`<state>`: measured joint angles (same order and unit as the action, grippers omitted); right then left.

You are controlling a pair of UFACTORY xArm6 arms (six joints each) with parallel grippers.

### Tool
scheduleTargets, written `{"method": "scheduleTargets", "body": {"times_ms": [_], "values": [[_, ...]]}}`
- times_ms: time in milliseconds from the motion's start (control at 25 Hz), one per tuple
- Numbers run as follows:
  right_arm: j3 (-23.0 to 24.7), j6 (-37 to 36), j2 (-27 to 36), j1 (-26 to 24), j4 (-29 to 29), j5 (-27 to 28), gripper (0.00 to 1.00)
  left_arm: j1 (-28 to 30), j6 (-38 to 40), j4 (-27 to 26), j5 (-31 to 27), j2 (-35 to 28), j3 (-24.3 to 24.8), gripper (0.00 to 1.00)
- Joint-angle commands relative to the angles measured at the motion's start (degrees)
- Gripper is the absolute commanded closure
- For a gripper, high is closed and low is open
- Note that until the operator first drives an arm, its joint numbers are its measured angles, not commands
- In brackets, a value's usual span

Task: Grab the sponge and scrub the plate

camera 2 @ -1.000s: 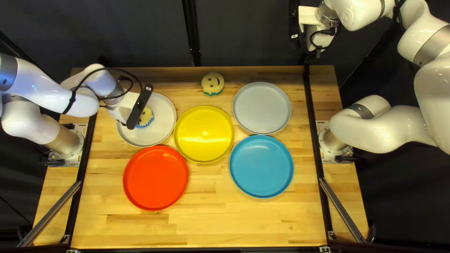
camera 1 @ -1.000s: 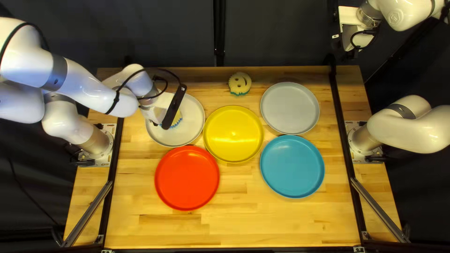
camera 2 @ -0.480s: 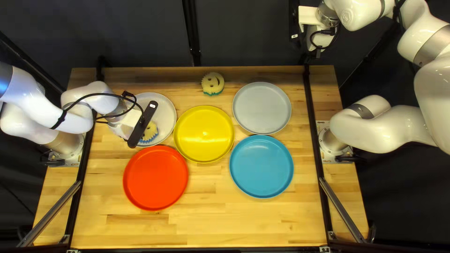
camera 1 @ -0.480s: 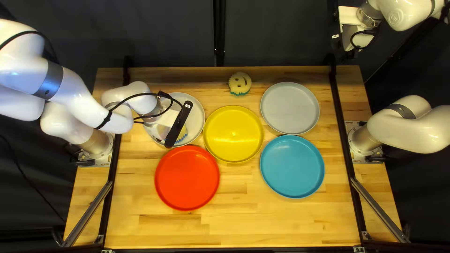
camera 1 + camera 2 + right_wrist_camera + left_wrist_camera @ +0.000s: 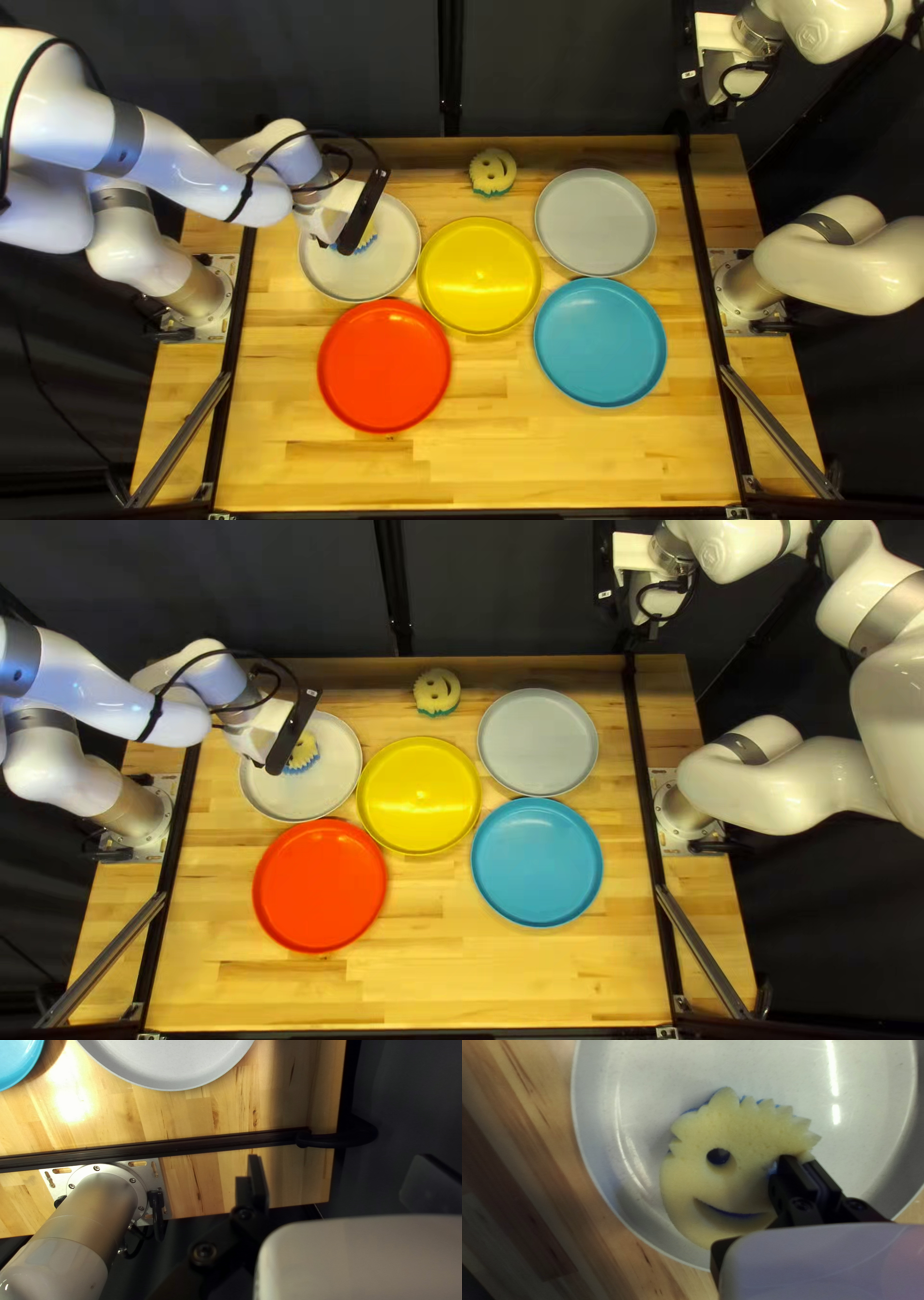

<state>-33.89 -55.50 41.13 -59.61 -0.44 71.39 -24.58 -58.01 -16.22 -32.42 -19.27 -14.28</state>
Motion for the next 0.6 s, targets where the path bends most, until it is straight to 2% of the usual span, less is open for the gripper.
{"method": "scheduleTargets", "body": {"times_ms": [40, 320, 600], "values": [[0.0, 0.0, 0.0, 0.0, 0.0, 0.0, 0.0, 4.97, 2.9, -1.11, 2.41, 0.75, 0.9, 1.0], [0.0, 0.0, 0.0, 0.0, 0.0, 0.0, 0.0, 15.68, 8.96, -2.71, 7.32, 2.25, 2.08, 1.0], [0.0, 0.0, 0.0, 0.0, 0.0, 0.0, 0.0, 18.93, 11.19, -2.32, 8.62, 2.82, 1.4, 1.0]]}}
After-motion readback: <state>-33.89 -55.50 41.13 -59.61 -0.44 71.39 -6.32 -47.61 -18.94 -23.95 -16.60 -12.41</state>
